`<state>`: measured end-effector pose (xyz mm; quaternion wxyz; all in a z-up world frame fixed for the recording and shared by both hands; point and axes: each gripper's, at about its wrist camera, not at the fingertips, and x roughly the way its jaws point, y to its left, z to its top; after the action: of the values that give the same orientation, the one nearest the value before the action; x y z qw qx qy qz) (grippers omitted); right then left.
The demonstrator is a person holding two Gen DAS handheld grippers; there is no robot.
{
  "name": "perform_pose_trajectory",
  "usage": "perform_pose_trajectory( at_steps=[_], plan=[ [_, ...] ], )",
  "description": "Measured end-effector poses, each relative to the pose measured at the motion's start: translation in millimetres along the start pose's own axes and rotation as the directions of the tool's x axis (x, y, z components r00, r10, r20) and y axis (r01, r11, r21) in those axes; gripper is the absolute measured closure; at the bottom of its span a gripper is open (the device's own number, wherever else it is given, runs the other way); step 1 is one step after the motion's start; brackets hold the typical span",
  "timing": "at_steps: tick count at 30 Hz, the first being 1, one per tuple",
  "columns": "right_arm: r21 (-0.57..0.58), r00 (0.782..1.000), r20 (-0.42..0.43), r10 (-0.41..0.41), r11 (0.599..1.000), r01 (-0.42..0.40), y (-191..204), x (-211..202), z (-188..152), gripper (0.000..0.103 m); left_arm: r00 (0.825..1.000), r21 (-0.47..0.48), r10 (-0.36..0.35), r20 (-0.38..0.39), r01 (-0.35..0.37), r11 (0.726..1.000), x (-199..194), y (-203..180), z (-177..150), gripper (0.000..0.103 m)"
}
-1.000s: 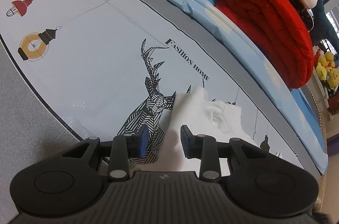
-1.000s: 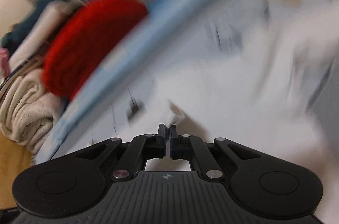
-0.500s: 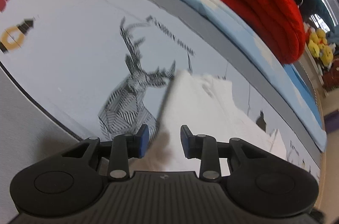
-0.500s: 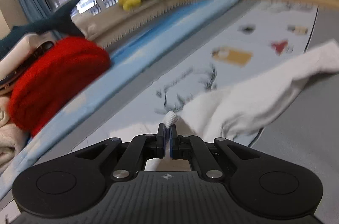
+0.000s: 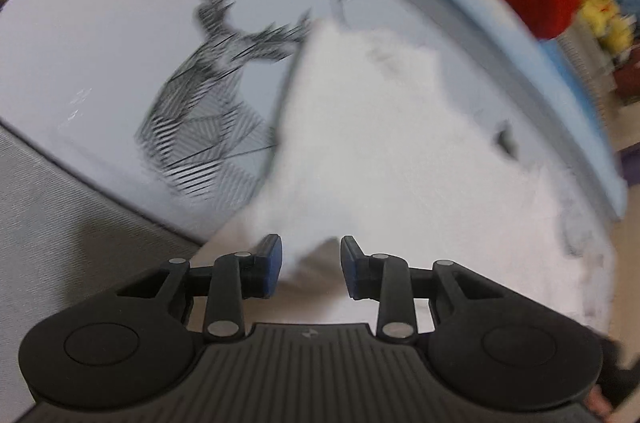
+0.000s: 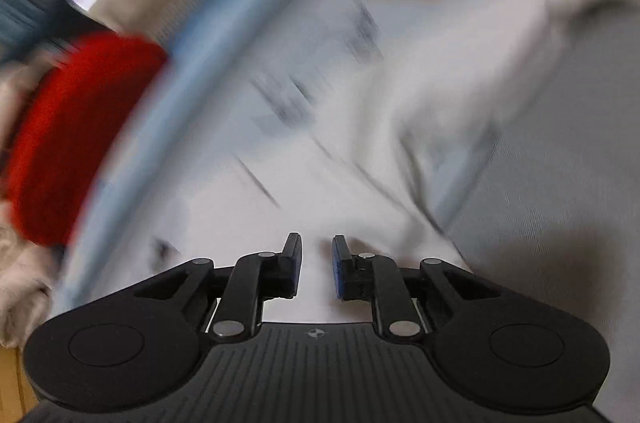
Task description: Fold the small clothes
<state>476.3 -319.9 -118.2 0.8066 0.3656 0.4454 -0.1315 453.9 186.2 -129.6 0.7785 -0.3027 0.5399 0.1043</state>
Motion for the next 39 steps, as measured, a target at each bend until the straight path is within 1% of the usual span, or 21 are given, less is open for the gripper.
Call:
perform_pose_trajectory(
  at_steps=[1,2,3,4,5,6,7,8,9,10,13,16,19,24,26,29,33,34,36,37,39],
  plan=[
    [0.012,1.0,0.022,-0.002,1.0,0.001,-2.5,-3.6,0.1,0.095,1.0,-0.01,0.001,0.006,-0.001,1.0,-1.7,-0.1,-0.1,0.07],
    [0.003,0.999,0.041,-0.01,1.0,0.01,0.3,-9.5,0.8,0.093,1.0,-0.02,-0.004,0.015,0.005,1.0,-6.0,-1.6,0.5,0.07],
    [-0.029,0.998,0.061,0.0,1.0,0.002,6.3,-15.7,1.7,0.084,0.999,-0.03,-0.027,0.039,0.028,0.999,-12.6,-4.4,0.3,0.068],
    [-0.066,0.996,0.083,0.032,0.997,-0.027,11.9,-20.4,2.9,0.081,0.997,-0.02,-0.05,0.061,0.051,0.998,-16.6,-8.0,-0.2,0.064],
    [-0.09,0.995,0.088,0.056,0.995,-0.048,14.3,-20.9,6.0,0.072,0.997,0.006,-0.055,0.056,0.055,0.998,-14.4,-11.7,-1.5,0.062],
    [-0.102,0.996,0.072,0.052,0.994,-0.044,15.3,-18.7,9.1,0.065,0.999,0.025,-0.033,0.022,0.033,0.999,-6.6,-14.3,-4.1,0.058],
    [-0.106,0.999,0.038,0.021,0.994,-0.017,13.4,-13.8,10.9,0.065,1.0,0.019,-0.01,-0.007,0.01,1.0,1.8,-12.1,-7.0,0.06],
    [-0.108,1.0,0.013,-0.027,0.994,0.028,8.8,-10.0,11.3,0.066,1.0,0.007,-0.009,0.005,0.009,1.0,4.2,-10.3,-9.5,0.06],
    [-0.104,0.998,0.009,-0.065,0.992,0.065,5.5,-9.0,11.7,0.066,1.0,0.013,0.003,0.013,-0.003,1.0,1.5,-13.8,-9.6,0.059],
    [-0.093,0.997,0.02,-0.075,0.993,0.076,1.7,-12.8,12.0,0.066,1.0,0.03,0.013,0.02,-0.014,0.999,-3.0,-19.6,-9.0,0.059],
    [-0.087,0.998,0.061,-0.027,0.996,0.032,-2.0,-32.3,21.3,0.065,0.997,0.101,-0.023,0.08,0.015,0.995,-20.0,-38.5,-12.3,0.053],
    [-0.076,0.989,0.148,0.008,0.997,0.004,-17.3,-55.3,42.6,0.065,0.995,0.165,-0.029,0.091,0.014,0.986,-21.4,-55.2,-16.5,0.05],
    [0.015,0.977,0.213,-0.027,1.0,0.024,-54.6,-69.4,70.7,0.065,0.997,0.169,-0.036,0.073,0.023,0.985,-17.6,-62.0,-20.9,0.05],
    [0.195,0.96,0.263,-0.101,0.98,0.05,-129.1,-82.1,112.8,0.063,0.995,0.206,-0.045,0.085,0.026,0.978,-16.7,-72.8,-24.3,0.05],
    [0.266,0.958,0.264,-0.111,0.963,0.039,-157.4,-84.5,124.8,0.058,0.996,0.209,-0.044,0.084,0.026,0.978,-15.8,-74.3,-26.3,0.05],
    [0.376,0.957,0.268,-0.112,0.927,0.003,-196.3,-84.5,138.1,0.057,0.996,0.221,-0.037,0.081,0.018,0.975,-13.3,-75.0,-28.1,0.05],
    [0.459,0.959,0.282,-0.042,0.883,-0.096,-222.1,-76.6,147.9,0.057,0.996,0.235,-0.032,0.08,0.012,0.972,-12.1,-77.4,-30.0,0.05],
    [0.472,0.959,0.282,-0.029,0.875,-0.112,-224.1,-73.8,149.1,0.057,0.996,0.239,-0.032,0.081,0.012,0.971,-12.2,-78.1,-30.2,0.05],
    [0.474,0.96,0.279,-0.018,0.872,-0.122,-225.3,-67.4,150.6,0.058,0.996,0.245,-0.032,0.083,0.011,0.969,-12.5,-79.9,-30.6,0.05],
    [0.475,0.961,0.277,-0.026,0.872,-0.114,-224.8,-64.3,151.5,0.061,0.996,0.251,-0.034,0.084,0.012,0.968,-13.4,-80.5,-30.8,0.05],
    [0.474,0.959,0.28,-0.031,0.873,-0.111,-223.2,-63.5,151.0,0.083,0.996,0.257,-0.035,0.088,0.011,0.966,-14.8,-81.9,-30.7,0.05]
  ],
)
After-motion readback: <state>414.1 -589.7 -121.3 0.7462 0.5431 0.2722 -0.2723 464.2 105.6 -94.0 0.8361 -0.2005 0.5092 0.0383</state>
